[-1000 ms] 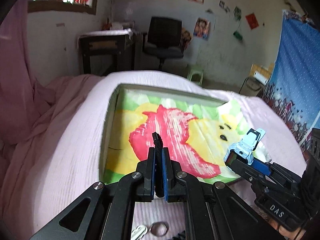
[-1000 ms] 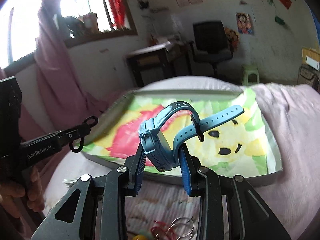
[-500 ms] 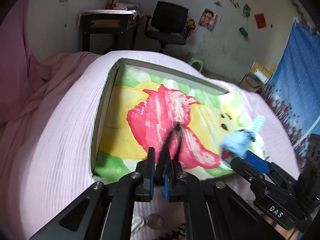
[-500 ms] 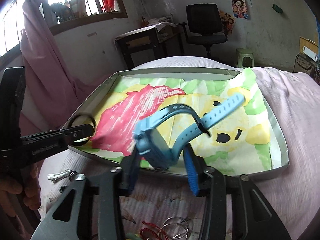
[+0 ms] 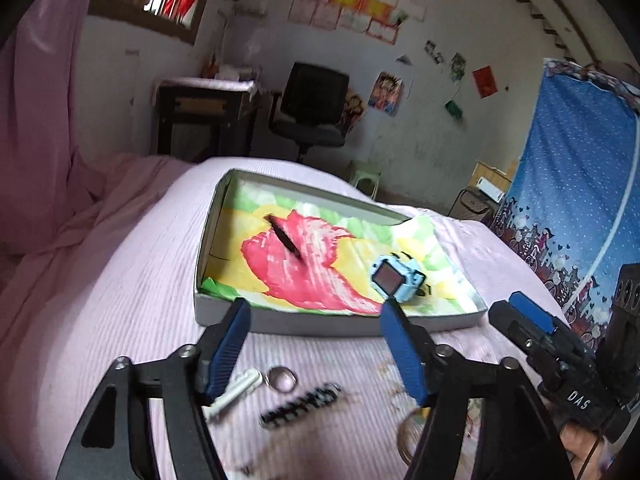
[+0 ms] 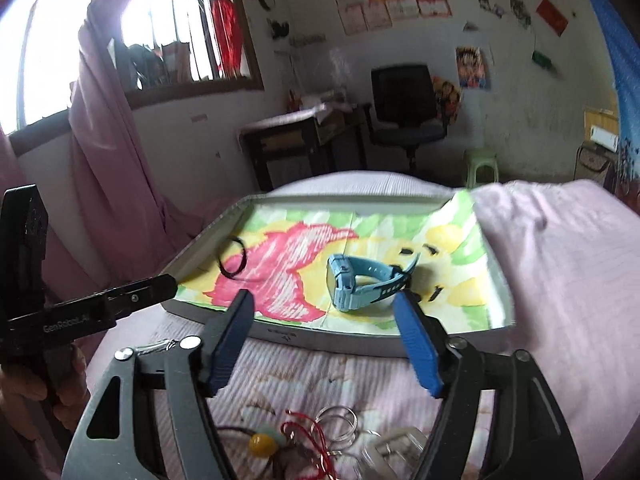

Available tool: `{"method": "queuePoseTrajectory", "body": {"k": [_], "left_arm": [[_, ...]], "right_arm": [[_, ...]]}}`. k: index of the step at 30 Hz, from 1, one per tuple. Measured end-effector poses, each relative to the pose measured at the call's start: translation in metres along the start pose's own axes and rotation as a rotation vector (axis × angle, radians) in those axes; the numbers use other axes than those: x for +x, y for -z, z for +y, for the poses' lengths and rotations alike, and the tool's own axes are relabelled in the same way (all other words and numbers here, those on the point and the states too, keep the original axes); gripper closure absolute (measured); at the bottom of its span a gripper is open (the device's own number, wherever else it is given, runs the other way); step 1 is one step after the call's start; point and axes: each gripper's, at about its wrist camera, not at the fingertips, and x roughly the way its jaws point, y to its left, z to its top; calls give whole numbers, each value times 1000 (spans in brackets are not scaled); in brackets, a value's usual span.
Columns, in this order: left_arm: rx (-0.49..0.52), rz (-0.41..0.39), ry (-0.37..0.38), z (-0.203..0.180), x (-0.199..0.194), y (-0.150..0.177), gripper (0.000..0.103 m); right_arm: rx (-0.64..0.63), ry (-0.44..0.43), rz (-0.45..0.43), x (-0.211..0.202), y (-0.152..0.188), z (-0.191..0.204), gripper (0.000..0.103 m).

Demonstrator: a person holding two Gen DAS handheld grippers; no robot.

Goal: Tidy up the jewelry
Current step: 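Carry the hair tie and watch into the white box and open both tools, then move both tools back from the box toward the remaining jewelry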

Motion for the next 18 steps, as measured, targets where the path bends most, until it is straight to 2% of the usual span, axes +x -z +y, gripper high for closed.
{"method": "queuePoseTrajectory", "body": {"k": [5,9,11,18], "left_arm": [[-1,-76,9,-11,-29,18,17],[14,-108,-2,-18,-46,33,11],[26,-125,-6,-19,-54,40,8],[77,-152,-14,-27,-73,66,5]], "right_arm": [[6,11,-80,-36,7,-4,13],[5,24,-122,-60,14,-6,7],[8,27,-140,-73,20,-8,1],[-66,72,-138,-101,38,-6,1]]}}
